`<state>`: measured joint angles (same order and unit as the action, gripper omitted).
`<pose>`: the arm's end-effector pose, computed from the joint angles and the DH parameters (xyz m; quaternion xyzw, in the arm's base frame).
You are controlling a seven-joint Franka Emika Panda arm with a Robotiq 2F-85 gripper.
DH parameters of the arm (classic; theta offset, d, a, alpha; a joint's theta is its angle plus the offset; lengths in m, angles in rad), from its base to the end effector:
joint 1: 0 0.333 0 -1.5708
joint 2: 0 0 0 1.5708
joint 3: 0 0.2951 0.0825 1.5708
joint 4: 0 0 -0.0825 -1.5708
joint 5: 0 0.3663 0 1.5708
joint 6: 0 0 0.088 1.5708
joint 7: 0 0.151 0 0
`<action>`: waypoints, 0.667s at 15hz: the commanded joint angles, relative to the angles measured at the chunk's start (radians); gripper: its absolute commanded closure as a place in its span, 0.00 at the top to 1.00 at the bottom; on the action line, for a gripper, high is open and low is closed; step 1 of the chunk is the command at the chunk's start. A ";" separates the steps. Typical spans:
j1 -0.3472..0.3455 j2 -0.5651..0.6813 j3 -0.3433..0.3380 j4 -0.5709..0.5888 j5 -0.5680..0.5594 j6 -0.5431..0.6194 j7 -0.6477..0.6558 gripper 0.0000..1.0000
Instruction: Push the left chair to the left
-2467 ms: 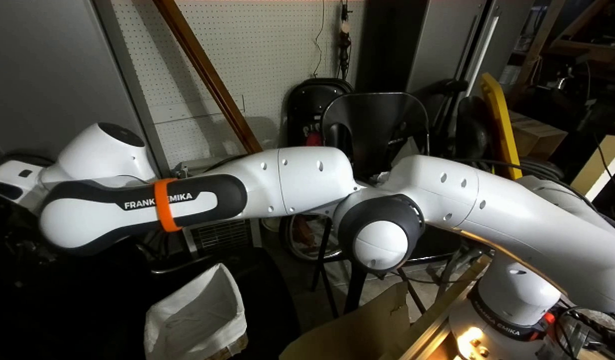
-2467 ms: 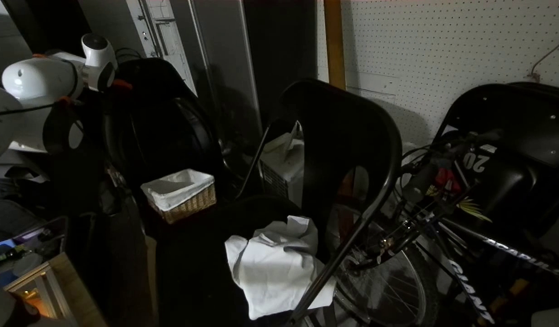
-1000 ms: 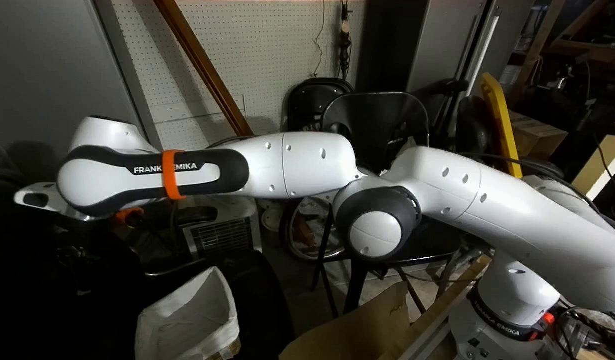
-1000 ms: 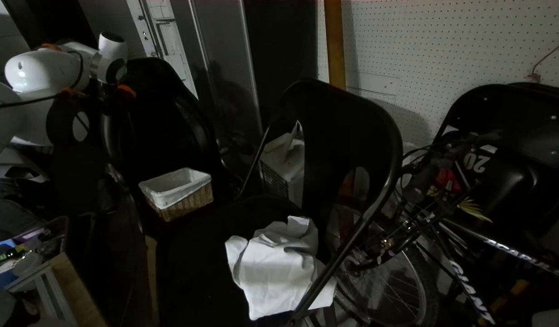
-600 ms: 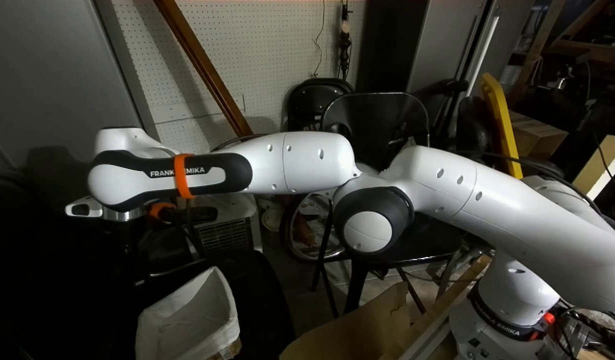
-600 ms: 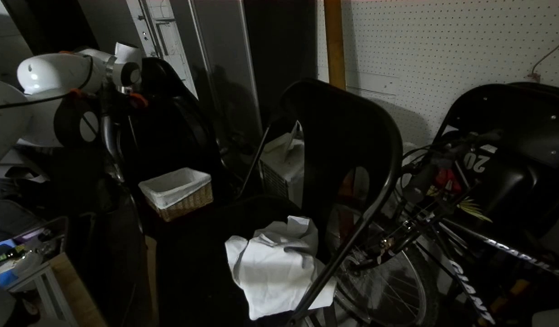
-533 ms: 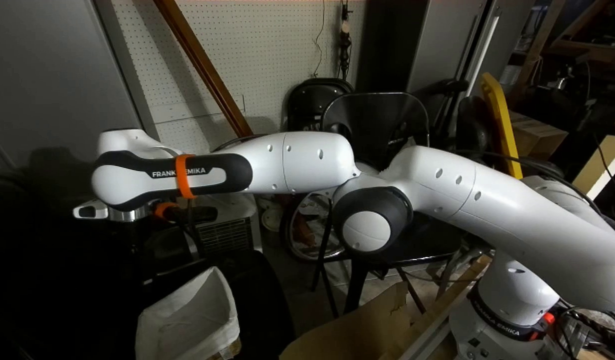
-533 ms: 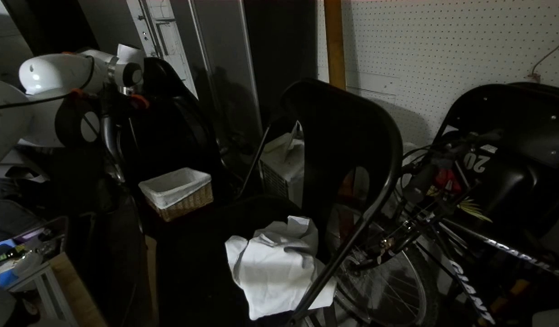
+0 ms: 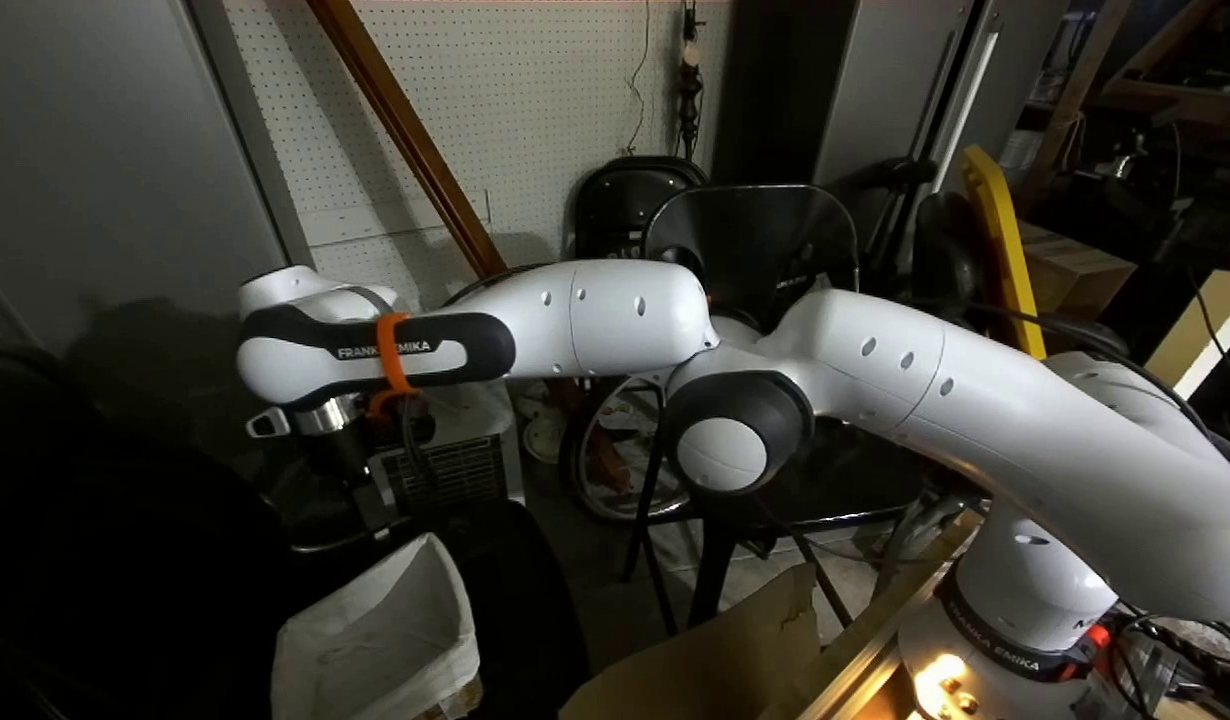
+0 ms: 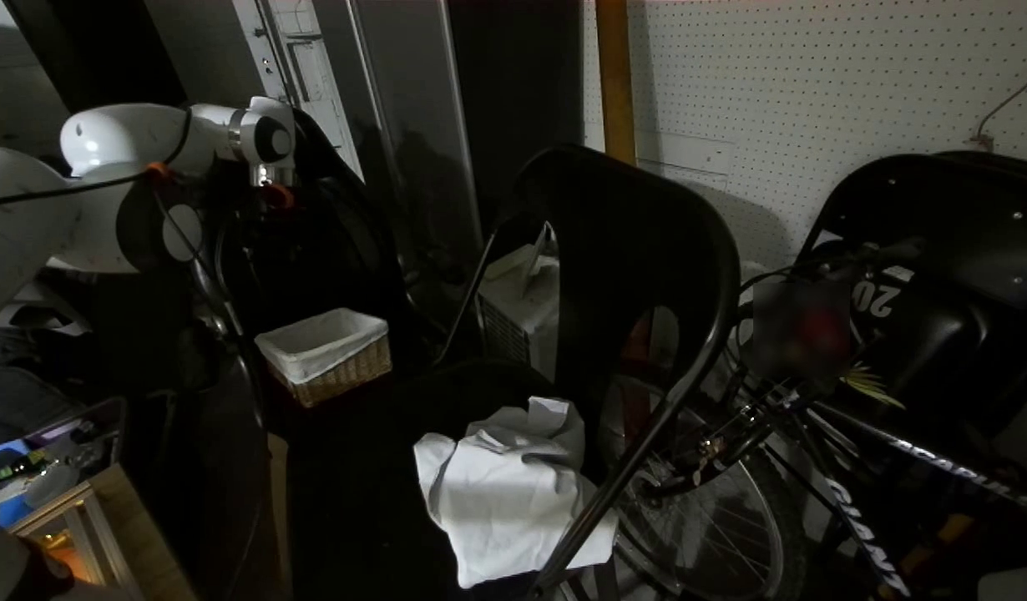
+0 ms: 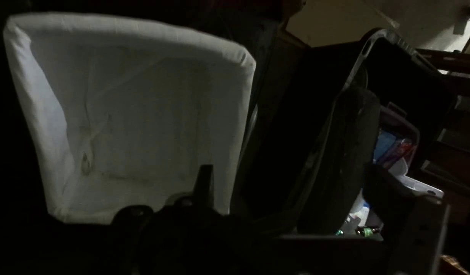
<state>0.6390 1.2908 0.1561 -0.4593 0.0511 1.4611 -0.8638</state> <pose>0.5422 0.4798 0.1868 -0.6980 -0.6948 0.1324 0.1120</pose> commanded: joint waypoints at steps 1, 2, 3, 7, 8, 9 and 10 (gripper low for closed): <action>-0.010 0.029 0.009 0.052 -0.029 -0.042 0.034 1.00; -0.019 0.030 0.003 0.052 -0.035 -0.052 0.055 1.00; -0.025 0.031 0.002 0.052 -0.037 -0.056 0.065 1.00; -0.026 0.031 0.001 0.052 -0.038 -0.059 0.081 1.00; -0.025 0.031 0.001 0.052 -0.038 -0.059 0.083 1.00; -0.019 0.028 -0.022 0.054 -0.052 -0.043 0.152 1.00; -0.020 0.017 -0.039 0.035 -0.063 -0.029 0.214 1.00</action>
<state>0.6161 1.2952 0.1359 -0.4564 0.0283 1.4268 -0.7686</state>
